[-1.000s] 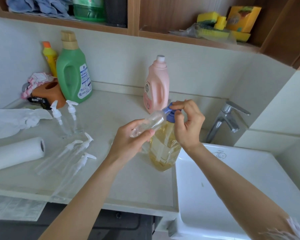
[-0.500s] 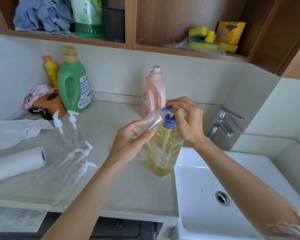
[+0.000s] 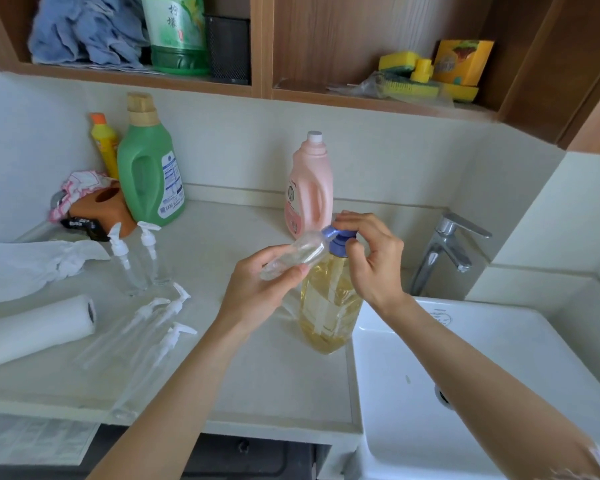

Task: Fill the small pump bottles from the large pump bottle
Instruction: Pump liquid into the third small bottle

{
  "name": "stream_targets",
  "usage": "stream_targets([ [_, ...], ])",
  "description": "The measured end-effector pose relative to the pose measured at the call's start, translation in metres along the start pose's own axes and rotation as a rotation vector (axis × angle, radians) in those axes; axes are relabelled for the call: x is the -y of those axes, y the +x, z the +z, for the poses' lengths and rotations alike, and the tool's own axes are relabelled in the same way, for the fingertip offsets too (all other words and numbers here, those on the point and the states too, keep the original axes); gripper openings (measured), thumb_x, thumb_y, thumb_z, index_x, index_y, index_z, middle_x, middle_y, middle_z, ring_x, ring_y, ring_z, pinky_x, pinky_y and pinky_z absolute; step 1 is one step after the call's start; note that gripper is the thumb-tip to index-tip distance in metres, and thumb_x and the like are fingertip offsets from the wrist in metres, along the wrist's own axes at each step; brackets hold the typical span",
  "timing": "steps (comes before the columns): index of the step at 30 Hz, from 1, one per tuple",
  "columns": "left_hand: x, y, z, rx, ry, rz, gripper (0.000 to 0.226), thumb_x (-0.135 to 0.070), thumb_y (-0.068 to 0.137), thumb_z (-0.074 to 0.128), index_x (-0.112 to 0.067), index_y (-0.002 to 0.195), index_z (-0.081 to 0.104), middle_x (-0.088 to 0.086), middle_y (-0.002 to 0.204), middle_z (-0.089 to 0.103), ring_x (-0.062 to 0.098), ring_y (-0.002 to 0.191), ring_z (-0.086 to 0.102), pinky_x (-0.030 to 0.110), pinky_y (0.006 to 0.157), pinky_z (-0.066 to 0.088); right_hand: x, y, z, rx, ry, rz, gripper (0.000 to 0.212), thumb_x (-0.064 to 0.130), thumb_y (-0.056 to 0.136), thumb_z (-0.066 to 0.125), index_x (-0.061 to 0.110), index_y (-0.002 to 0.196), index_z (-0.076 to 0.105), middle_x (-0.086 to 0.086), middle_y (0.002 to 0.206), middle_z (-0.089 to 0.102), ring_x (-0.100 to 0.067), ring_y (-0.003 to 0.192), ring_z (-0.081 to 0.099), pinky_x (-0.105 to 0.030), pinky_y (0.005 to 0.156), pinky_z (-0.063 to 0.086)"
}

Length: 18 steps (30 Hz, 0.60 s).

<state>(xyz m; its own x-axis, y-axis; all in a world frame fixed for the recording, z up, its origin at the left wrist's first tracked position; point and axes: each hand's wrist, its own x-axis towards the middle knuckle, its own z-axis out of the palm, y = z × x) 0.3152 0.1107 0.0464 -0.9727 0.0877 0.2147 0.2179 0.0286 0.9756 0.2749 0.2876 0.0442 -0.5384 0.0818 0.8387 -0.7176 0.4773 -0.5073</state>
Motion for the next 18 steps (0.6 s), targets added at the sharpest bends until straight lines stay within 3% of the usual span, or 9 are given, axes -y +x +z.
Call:
stream_targets([
  [4,-0.006,0.000,0.002,0.014,0.017,0.017,0.018,-0.021,0.085,0.070,-0.037,0.093,0.066,-0.020,0.074,0.067,0.001,0.073,0.062,0.013,0.057,0.039,0.005,0.012,-0.009,0.064,-0.070,-0.020,0.032,0.012,0.079,0.043,0.006,0.089,0.073,0.000,0.094,0.068,-0.010,0.097,0.064,-0.019,0.087,0.047],
  [10,-0.009,0.002,0.004,-0.013,-0.007,0.022,0.019,-0.025,0.083,0.073,-0.041,0.091,0.067,-0.018,0.072,0.067,0.003,0.072,0.061,0.013,0.051,0.037,0.009,0.031,-0.021,0.119,-0.070,-0.031,0.033,0.014,0.085,0.043,0.002,0.086,0.073,-0.001,0.087,0.069,-0.010,0.084,0.063,-0.017,0.080,0.048],
  [13,-0.008,0.001,0.006,-0.020,-0.019,0.010,0.017,-0.029,0.080,0.073,-0.045,0.087,0.069,-0.015,0.071,0.065,0.005,0.066,0.058,0.015,0.047,0.037,0.007,0.025,-0.015,0.062,-0.062,-0.002,0.032,0.014,0.084,0.043,0.003,0.083,0.074,-0.003,0.086,0.069,-0.010,0.084,0.064,-0.020,0.080,0.049],
  [18,-0.006,-0.001,0.008,-0.040,-0.008,-0.012,0.020,-0.021,0.086,0.070,-0.038,0.096,0.066,-0.009,0.068,0.062,0.006,0.055,0.050,0.016,0.044,0.036,0.007,0.012,0.002,-0.095,0.008,0.003,0.028,0.004,0.080,0.044,0.005,0.078,0.072,0.005,0.084,0.063,-0.006,0.087,0.061,-0.015,0.080,0.045],
])
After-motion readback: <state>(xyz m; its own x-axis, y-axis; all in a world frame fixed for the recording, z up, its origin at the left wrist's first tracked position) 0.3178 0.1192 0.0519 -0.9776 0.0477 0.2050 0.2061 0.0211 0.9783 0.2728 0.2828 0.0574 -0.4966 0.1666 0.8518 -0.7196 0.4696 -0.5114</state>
